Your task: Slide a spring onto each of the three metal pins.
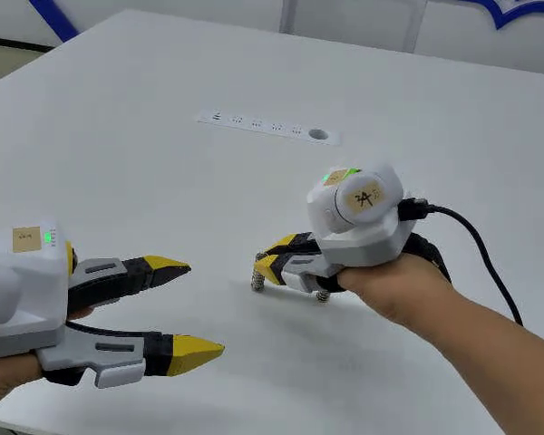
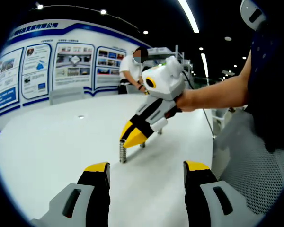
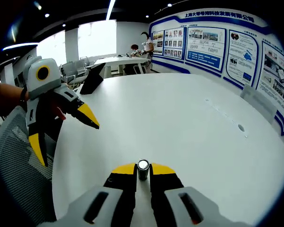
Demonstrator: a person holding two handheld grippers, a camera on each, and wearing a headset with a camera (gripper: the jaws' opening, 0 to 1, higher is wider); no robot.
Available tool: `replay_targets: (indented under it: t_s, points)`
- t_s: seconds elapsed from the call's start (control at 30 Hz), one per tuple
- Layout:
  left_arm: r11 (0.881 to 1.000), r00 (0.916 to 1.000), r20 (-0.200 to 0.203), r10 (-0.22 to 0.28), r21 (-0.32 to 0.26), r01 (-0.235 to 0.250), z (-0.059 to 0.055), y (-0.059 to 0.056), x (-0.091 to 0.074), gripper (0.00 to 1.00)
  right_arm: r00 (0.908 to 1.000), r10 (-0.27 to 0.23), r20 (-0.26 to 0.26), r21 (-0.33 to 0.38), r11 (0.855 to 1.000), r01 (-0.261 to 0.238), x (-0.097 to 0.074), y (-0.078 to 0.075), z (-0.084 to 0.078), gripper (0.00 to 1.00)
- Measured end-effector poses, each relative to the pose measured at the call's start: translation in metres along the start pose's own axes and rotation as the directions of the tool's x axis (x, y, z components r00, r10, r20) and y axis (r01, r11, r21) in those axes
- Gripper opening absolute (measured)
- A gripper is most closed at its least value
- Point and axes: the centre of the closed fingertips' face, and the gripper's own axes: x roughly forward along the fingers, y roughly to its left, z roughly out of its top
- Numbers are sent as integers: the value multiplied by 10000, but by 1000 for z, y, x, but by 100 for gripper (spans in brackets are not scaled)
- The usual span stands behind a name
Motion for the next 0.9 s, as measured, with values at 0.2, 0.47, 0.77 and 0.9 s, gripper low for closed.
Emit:
replay_targets:
  t_s: [0.2, 0.47, 0.77, 0.9]
  points:
    - [10000, 10000, -18, 6, -19, -6, 0, 0, 0, 64, 9998, 67, -181, -63, 10000, -68, 2, 2, -5, 11]
    - [10000, 10000, -23, -55, 16, 55, 2, -1, 2, 64, 10000, -76, -40, -99, 9999, 75, -6, 1, -3, 16]
    - [9999, 9999, -12, -117, 57, 117, 3, -1, 4, 65, 9994, -161, 318, -205, 9996, 168, -24, 8, 6, 20]
    - [9999, 9999, 21, -99, 55, 99, 4, 1, 4, 65, 9991, -157, 384, -284, 9995, 167, -36, 15, 4, 21]
